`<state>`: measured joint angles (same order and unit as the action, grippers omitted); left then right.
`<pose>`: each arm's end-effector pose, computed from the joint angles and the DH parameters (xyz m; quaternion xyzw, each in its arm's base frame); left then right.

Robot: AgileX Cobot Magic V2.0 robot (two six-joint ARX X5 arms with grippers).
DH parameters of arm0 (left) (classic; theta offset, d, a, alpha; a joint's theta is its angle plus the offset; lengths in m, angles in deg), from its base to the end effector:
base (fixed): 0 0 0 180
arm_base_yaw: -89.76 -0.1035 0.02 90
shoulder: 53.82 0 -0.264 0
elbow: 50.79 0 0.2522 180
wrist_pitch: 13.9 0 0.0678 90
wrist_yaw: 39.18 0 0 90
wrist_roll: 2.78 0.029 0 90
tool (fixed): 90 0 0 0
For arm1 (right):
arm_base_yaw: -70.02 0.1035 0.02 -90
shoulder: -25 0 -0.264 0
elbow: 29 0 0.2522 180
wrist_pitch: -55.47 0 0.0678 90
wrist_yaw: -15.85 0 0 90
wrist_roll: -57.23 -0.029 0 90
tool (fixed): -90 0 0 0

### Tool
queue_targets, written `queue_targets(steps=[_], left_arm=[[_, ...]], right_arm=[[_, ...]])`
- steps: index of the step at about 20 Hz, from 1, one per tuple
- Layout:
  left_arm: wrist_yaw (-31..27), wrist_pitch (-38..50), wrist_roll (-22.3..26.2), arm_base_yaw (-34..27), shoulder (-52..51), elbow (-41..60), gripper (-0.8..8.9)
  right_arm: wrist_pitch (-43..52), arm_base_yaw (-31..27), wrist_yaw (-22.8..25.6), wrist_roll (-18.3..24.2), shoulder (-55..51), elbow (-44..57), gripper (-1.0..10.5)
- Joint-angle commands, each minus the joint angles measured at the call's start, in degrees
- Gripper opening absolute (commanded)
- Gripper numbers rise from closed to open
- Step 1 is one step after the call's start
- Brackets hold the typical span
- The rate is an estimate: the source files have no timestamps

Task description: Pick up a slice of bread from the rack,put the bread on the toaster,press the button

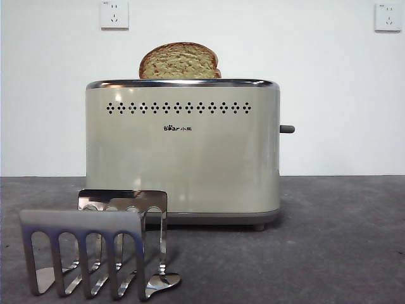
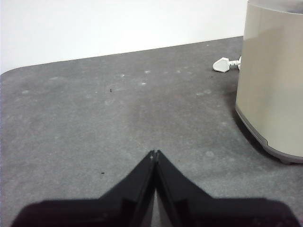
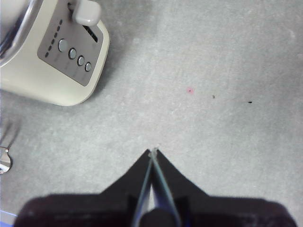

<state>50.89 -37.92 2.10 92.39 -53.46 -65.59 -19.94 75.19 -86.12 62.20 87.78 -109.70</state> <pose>0.0956 -0.0044 0.1519 0.0443 0.0824 -0.0270 0.9952 0.1896 0.0232 0.3348 -0.0091 0.4739 0.1513 0.8674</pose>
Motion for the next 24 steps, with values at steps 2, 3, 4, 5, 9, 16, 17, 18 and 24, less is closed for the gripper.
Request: queue_targets(steps=[2,3,4,5,9,16,17,18,24], left_arm=[[1.5,0.8,-2.1,-0.2,0.0,0.6,-0.03],[1.4,0.8,-2.1,-0.2,0.3,0.6,-0.03],[1.4,0.8,-2.1,-0.2,0.6,0.6,-0.03],[1.4,0.8,-2.1,-0.2,0.9,0.6,-0.03],[1.4,0.8,-2.1,-0.2,1.9,0.6,-0.03],[1.4,0.8,-2.1,-0.2,3.7,0.6,-0.03],[1.4,0.8,-2.1,-0.2,3.8,0.6,-0.03],[1.4,0.8,-2.1,-0.2,4.0,0.6,-0.03],[1.4,0.8,-2.1,-0.2,4.2,0.6,-0.03]], right_arm=[[0.3,0.0,0.1,0.2,0.1,0.5,0.0],[0.3,0.0,0.1,0.3,0.1,0.5,0.0],[0.3,0.0,0.1,0.2,0.1,0.5,0.0],[0.3,0.0,0.1,0.2,0.1,0.5,0.0],[0.3,0.0,0.1,0.2,0.1,0.5,0.0],[0.3,-0.4,3.3,1.4,-0.1,0.6,0.0],[1.1,-0.4,5.5,1.4,-0.1,1.2,0.0],[4.0,-0.4,7.3,1.5,-1.4,3.3,0.0],[69.6,-0.3,3.4,-9.0,-26.2,48.6,0.0]])
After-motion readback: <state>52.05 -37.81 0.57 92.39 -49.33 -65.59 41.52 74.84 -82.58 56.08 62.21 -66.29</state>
